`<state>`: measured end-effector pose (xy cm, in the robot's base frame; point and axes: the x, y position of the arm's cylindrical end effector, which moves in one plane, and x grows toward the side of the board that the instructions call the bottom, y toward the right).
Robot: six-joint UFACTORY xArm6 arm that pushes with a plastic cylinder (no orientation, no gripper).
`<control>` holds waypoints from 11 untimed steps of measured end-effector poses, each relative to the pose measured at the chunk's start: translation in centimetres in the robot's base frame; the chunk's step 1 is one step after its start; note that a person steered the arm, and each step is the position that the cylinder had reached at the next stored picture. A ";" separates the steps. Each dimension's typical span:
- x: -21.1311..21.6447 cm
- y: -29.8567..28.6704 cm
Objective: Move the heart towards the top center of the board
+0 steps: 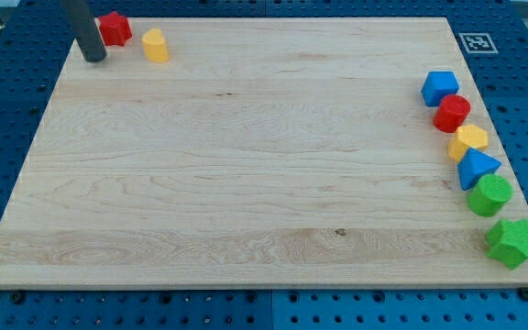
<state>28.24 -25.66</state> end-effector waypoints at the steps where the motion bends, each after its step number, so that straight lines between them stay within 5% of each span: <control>1: -0.8 0.6; 6: -1.5 12.4; 11: -6.5 21.7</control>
